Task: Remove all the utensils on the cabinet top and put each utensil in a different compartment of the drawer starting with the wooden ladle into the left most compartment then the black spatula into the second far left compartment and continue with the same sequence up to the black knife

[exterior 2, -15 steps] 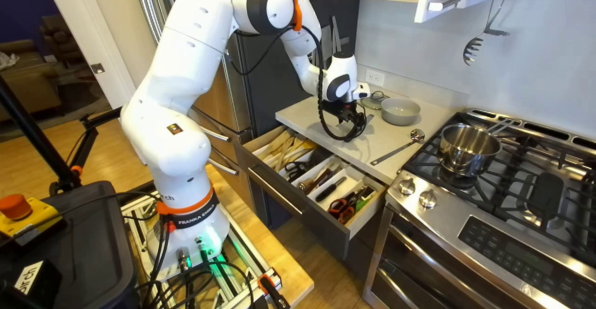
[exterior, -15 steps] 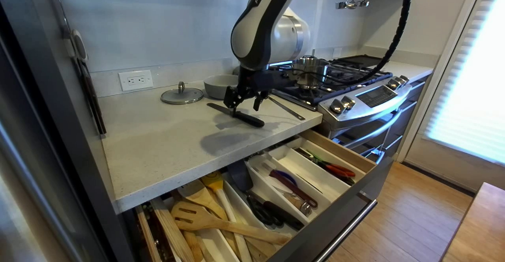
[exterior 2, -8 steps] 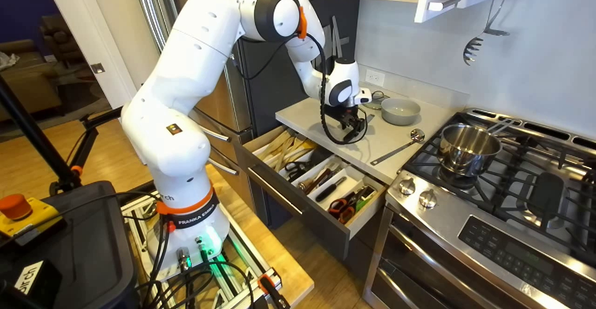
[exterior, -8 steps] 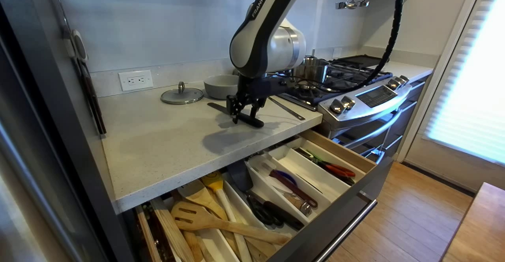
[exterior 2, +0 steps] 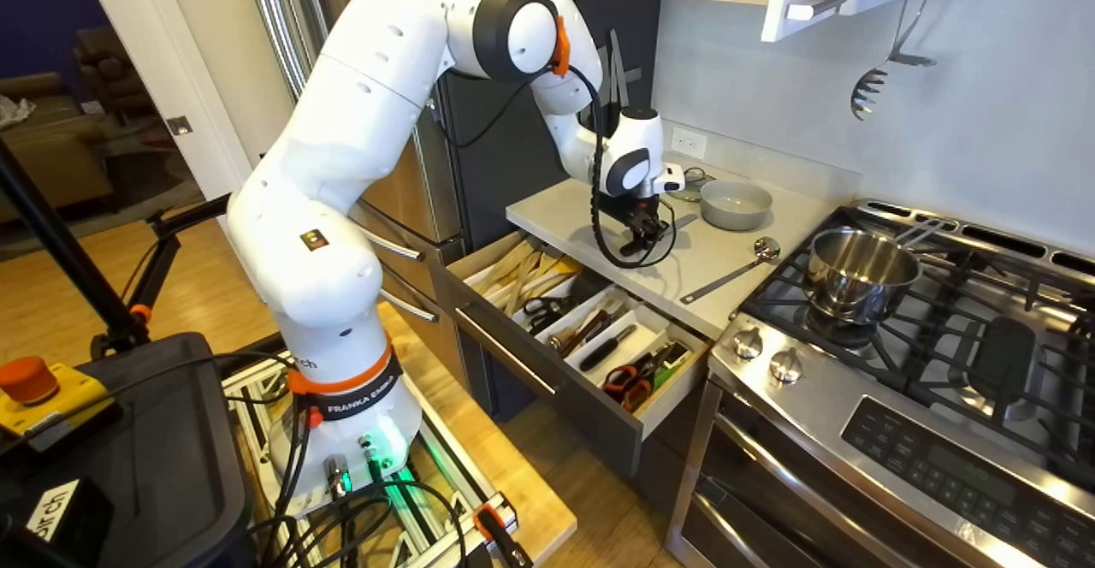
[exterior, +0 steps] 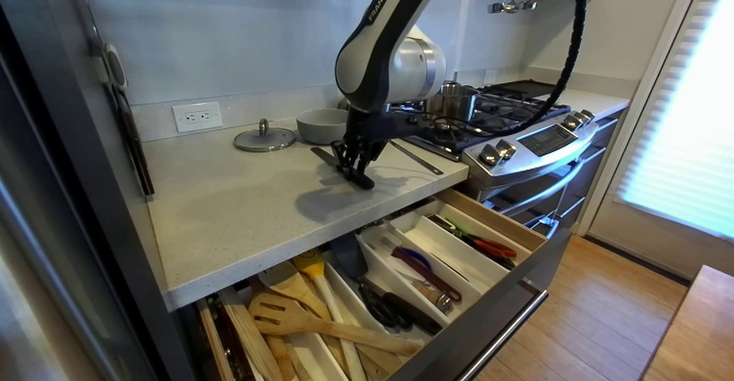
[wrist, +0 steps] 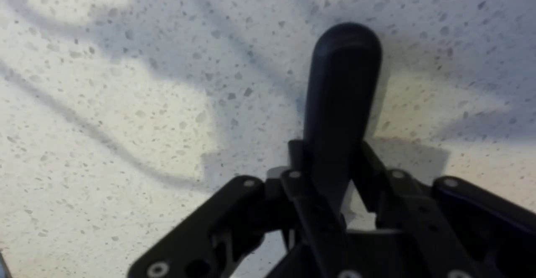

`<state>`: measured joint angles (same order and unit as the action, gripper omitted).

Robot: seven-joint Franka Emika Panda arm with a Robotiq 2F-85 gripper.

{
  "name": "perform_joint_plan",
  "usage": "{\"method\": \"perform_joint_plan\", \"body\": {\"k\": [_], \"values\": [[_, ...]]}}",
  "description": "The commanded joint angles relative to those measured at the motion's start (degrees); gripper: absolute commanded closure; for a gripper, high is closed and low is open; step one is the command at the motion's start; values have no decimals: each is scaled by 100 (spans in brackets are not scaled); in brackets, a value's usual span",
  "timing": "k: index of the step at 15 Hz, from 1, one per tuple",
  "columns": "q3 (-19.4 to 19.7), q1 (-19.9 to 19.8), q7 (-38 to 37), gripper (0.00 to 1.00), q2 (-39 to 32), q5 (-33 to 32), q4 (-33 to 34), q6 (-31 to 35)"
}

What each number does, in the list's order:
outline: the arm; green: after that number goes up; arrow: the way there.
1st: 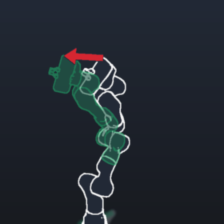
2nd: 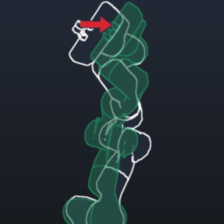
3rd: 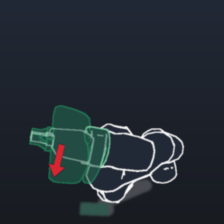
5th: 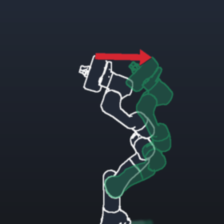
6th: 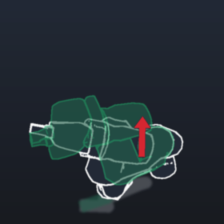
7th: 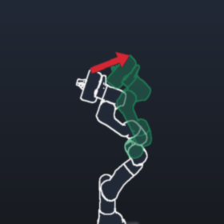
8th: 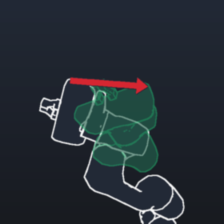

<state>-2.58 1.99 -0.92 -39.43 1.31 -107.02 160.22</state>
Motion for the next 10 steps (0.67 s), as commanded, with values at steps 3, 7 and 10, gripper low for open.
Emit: {"method": "perform_joint_plan", "body": {"k": [3,7,10], "values": [[-468,-343,402,92,657,215,-711,-219],[-583,-433,552,92,1473,289,-1541,-366],[-684,-549,792,92,2204,526,-2237,-703]]}}
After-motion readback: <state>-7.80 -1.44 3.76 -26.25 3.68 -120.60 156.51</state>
